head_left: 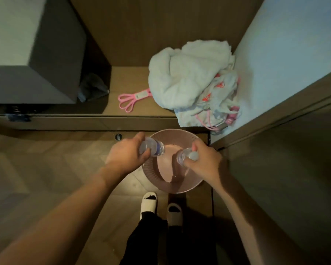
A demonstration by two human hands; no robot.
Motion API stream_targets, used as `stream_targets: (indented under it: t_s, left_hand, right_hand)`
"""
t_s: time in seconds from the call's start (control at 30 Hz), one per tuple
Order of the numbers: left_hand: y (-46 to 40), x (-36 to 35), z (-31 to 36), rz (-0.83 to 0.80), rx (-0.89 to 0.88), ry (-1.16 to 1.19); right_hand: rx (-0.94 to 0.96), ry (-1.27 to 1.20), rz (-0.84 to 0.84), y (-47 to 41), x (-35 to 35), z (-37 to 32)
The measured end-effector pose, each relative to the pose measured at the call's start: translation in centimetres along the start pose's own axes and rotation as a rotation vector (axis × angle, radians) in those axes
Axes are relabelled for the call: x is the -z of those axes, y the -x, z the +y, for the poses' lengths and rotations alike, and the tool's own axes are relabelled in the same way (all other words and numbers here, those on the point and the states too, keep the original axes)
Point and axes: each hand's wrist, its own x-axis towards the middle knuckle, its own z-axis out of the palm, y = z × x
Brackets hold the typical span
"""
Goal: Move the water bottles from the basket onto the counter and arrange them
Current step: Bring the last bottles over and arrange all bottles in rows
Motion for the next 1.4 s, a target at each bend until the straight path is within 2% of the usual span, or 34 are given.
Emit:
stream_targets:
  t_s: [0.17,0.3,0.43,0.6,0.83,1.03,1.17,1.23,1.4]
  left_hand:
    - [9.9,9.9,0.1,0.363,0.072,0.109]
    - [16.5,14.3,-1.9,0.554,0.174,0.256]
    - [22.3,18.8,-7.1,0.772,0.266,0.334]
    - [28.7,23.6,-17.0,1.046,0.348,0.39]
    - [36.5,30.4,-32.6,1.156,0.439,0.384]
    - [40.7,35.0,-45.0,1.227,0.613,0.368]
    - [42.2,36.6,-53.5,1.273,0.756,0.485]
    - [42.8,37.1,-58.5,1.309,0.778,0.461]
    - [44.3,40.4,-71.6,1.262,0.778,0.35]
  right_hand:
    - [0.207,0.012,0.012,7.5,4.6,-10.9]
    - [0.325,0.115,0.005,10.5,5.5,-19.2]
    - [0.498,0.201,-0.033,12.3,4.2,-28.0]
    - [0.665,0.276,-0.136,12.9,-1.7,-40.4]
    - [0.813,0.269,-0.228,13.5,-11.5,-57.6]
    - [0.95,0.258,-0.287,13.4,-20.4,-71.1]
    - [1.021,0.295,-0.338,12.6,-27.0,-80.0]
    - [1.037,0.328,-0.397,11.9,-30.7,-84.4]
    - [1.087,0.389,-0.505,9.4,-40.0,-96.7]
